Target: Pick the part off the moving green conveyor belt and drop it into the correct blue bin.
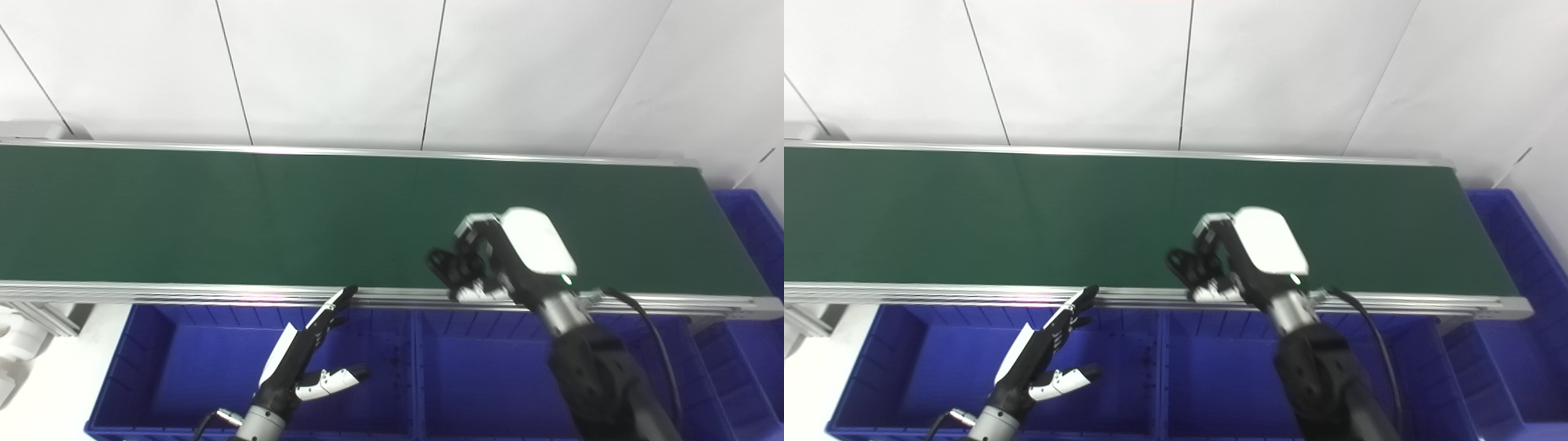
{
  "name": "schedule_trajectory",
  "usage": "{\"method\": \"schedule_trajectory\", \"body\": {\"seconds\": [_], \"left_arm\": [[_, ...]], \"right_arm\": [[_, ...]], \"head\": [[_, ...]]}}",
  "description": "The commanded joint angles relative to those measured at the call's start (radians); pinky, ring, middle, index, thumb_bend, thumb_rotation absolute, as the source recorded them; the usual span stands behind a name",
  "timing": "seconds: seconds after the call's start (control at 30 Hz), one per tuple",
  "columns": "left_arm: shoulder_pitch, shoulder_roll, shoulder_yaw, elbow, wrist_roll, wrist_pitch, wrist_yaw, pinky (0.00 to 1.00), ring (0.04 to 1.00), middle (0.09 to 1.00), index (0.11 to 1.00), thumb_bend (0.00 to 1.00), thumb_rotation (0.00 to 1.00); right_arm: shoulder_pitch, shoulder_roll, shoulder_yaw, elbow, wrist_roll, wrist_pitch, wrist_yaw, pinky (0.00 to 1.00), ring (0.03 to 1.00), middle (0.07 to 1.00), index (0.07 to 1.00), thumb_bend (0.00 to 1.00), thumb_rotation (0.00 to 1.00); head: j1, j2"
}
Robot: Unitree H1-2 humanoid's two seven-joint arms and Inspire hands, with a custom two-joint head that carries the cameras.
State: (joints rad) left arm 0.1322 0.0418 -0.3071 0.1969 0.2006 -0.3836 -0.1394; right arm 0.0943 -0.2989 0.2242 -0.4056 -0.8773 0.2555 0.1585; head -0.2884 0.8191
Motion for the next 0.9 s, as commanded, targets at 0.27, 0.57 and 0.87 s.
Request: {"method": "schedule_trajectory", "body": {"seconds": [0.27,0.57,0.87], "left_arm": [[0.004,0.011,0.006,-0.085,-0.028,0.043,-0.031,0.88,0.939,0.960,0.929,0.64,0.67],[0.000,0.001,0.010,-0.089,-0.031,0.064,-0.030,0.87,0.942,0.962,0.919,0.64,0.61],[-0.001,0.002,0.011,-0.083,-0.025,0.052,-0.026,0.87,0.938,0.960,0.924,0.63,0.62]], "right_arm": [[0.203,0.043,-0.032,0.193,0.045,-0.218,-0.350,0.18,0.259,0.466,0.497,0.53,0.00],[0.173,0.035,-0.081,0.407,0.241,-0.253,-0.330,0.47,0.555,0.598,0.513,0.51,0.07],[0.149,-0.032,-0.039,0.326,0.274,-0.082,-0.060,0.97,0.997,0.997,0.960,0.64,0.80]], "head": [[-0.039,0.058],[-0.025,0.051],[-0.018,0.044]]}}
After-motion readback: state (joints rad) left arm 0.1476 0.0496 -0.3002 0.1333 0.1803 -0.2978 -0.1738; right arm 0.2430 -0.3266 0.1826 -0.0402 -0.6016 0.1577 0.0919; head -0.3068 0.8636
